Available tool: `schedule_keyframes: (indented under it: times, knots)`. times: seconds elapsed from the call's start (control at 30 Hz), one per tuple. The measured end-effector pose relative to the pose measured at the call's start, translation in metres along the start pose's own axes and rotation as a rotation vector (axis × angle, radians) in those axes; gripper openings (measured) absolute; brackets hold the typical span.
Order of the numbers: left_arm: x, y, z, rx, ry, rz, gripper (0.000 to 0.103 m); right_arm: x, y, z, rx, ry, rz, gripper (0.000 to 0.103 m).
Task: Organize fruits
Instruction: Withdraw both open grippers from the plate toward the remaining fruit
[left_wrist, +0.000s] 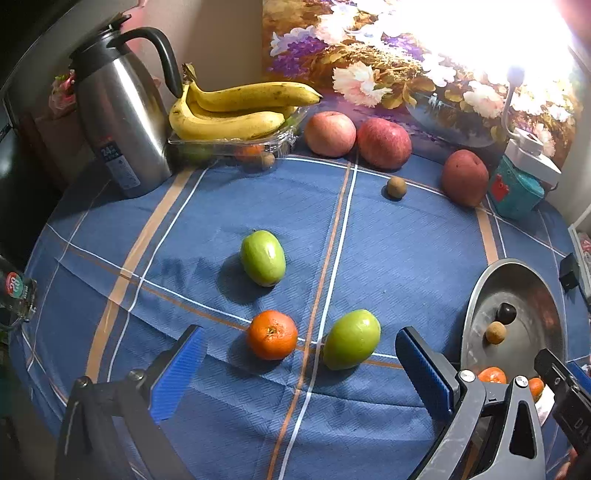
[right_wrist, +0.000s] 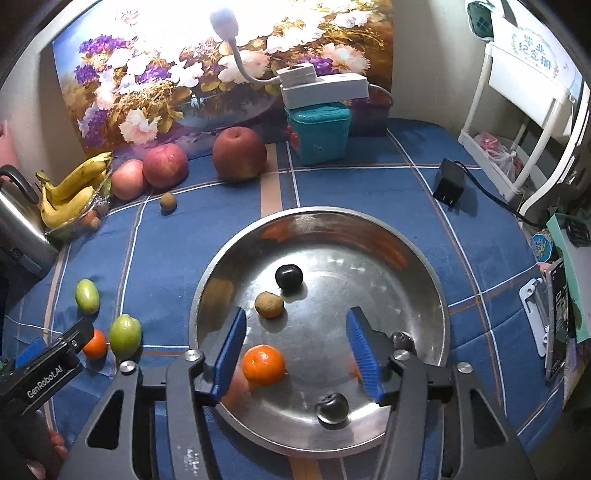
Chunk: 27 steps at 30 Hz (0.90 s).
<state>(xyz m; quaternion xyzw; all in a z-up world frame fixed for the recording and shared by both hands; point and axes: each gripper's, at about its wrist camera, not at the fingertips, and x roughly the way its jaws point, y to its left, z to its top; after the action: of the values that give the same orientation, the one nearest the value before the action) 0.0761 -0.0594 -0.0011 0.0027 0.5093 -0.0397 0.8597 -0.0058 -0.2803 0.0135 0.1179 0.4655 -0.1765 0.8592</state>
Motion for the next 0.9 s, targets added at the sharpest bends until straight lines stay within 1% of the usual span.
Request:
schedule_keyframes:
  times: [0.03,0.07,0.13,0.17,0.2,0.27,0.43,0.53,0.73,0.83,0.9]
  knots:
    - [0.000,0.000,0.000,0.002,0.001,0.004,0.103,0.004,-0.001,0.000,0.002,0.035,0.003,0.073]
    - [0.001,0.000,0.000,0.006,0.002,0.007,0.103,0.006,-0.001,-0.001,0.003,0.047,0.002,0.078]
    - [0.001,0.001,-0.001,0.010,0.006,0.014,0.103,0.007,0.000,-0.002,0.001,0.041,-0.009,0.079]
    - [0.002,0.002,-0.001,0.010,0.010,0.016,0.103,0.007,0.001,-0.002,-0.005,0.041,-0.023,0.081]
    - [0.002,0.003,-0.001,0.008,0.013,0.014,0.103,0.007,0.001,-0.003,-0.007,0.043,-0.028,0.088]
    - [0.003,0.005,-0.001,0.004,0.018,0.010,0.103,0.008,0.000,-0.003,0.000,0.043,-0.023,0.094]
    - [0.005,0.016,0.000,-0.010,0.017,-0.001,0.103,0.008,0.000,-0.003,0.010,0.041,-0.013,0.095]
    - [0.007,0.025,0.002,-0.021,0.015,-0.002,0.103,0.009,0.000,-0.004,0.023,0.047,0.010,0.095]
    - [0.011,0.051,0.007,-0.062,-0.004,-0.007,0.103,0.010,0.008,-0.006,0.019,0.040,0.024,0.095]
    - [0.012,0.062,0.009,-0.079,-0.025,-0.009,0.103,0.010,0.014,-0.006,0.027,0.037,0.062,0.095]
    - [0.013,0.067,0.011,-0.083,-0.041,-0.010,0.103,0.010,0.019,-0.007,0.036,0.041,0.104,0.095]
